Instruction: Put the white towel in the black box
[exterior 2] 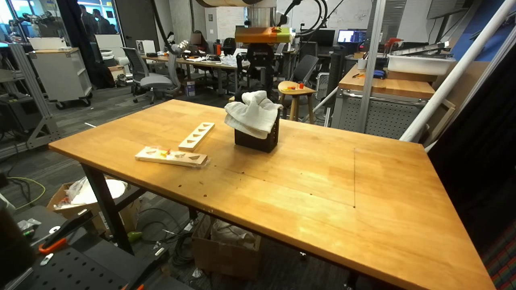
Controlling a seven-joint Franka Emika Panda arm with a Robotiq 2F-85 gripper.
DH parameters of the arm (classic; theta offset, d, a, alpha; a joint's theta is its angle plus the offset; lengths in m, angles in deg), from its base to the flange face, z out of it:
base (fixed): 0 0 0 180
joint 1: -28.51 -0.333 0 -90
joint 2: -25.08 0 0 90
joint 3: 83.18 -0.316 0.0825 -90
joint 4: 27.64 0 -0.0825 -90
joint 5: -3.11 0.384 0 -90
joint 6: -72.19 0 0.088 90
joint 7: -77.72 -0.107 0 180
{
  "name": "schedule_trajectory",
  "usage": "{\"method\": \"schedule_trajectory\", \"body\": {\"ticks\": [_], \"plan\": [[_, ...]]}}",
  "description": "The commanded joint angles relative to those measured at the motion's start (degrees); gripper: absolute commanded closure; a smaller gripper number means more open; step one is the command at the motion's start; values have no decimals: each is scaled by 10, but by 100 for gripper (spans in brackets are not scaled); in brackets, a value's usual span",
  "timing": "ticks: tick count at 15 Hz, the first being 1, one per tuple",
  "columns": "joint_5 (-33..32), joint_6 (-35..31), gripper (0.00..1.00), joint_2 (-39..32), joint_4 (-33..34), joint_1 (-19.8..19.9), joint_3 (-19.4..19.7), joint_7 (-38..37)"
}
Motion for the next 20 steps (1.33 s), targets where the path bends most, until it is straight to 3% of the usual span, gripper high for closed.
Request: {"method": "schedule_trajectory", "body": {"ticks": [1,5,7,9,13,20], "plan": [[-14,15,55,19,1,-22,6,-16],[-13,13,85,15,-2,-34,4,-20],[-21,22,92,7,2,-38,6,-16],[-27,27,94,-2,7,-39,6,-12],[-30,32,87,-21,23,-36,6,-5],[-21,27,89,-57,47,-22,8,15]]}}
